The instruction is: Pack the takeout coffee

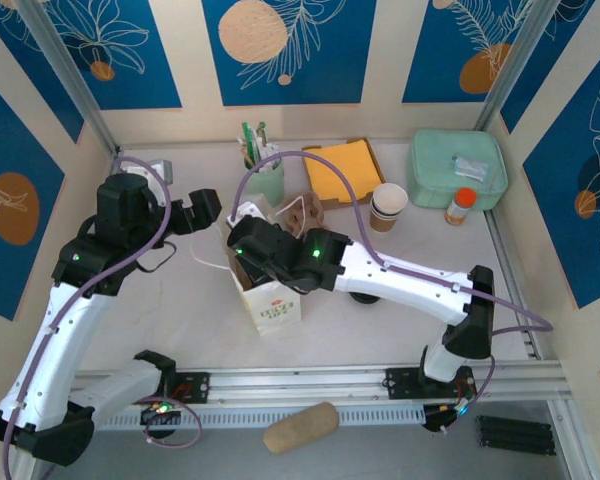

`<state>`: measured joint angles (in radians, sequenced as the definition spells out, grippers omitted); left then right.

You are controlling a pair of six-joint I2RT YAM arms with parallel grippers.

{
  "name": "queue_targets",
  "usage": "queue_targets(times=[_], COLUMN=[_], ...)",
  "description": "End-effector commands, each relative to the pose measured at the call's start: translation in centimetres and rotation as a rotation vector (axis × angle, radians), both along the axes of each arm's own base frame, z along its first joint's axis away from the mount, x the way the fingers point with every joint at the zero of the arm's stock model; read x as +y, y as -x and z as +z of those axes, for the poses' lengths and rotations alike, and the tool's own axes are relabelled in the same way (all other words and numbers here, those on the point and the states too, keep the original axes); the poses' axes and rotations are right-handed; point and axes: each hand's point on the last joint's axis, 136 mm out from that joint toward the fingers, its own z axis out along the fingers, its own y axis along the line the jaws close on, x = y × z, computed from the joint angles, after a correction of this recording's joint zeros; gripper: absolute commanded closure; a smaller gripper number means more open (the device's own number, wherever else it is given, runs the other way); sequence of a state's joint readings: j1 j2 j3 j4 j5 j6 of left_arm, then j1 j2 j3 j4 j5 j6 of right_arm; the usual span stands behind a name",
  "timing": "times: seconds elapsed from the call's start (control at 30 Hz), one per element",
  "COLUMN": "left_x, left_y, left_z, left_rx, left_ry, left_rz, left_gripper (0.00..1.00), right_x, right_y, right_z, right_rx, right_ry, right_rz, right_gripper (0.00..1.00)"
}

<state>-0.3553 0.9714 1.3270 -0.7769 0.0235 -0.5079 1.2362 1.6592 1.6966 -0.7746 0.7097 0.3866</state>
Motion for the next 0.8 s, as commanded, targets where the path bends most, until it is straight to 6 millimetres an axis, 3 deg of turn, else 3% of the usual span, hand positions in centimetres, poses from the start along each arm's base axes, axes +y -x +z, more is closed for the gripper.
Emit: queue_targets(times=[0.0, 0.2, 0.57, 0.77], left_x=[-0.1, -0.2, -0.7, -1.3], left_y=[0.1, 0.0, -0.2, -0.2], left_z=[0.2, 0.2, 0.6, 1.6], left_rx=[-0.006, -0.008, -0.019, -0.039], left_ry=[0.03, 0.032, 0.046, 0.058], left_rz=[-0.002, -0.006, -0.025, -0.059], left_gripper=[0.0, 0.01, 0.01, 0.01], right_x=[1.1, 0.9, -0.6, -2.3], right_y=[0.7, 1.7, 1.5, -0.1], right_z=[-0.3, 1.4, 7.0, 8.7], right_rx=[0.049, 0.095, 0.225, 0.232], right_ry=[-0.036, -0.082, -0.273, -0.32], right_rz=[0.019, 0.042, 0.082, 0.04], right_gripper=[0.85, 0.57, 0.34, 0.01])
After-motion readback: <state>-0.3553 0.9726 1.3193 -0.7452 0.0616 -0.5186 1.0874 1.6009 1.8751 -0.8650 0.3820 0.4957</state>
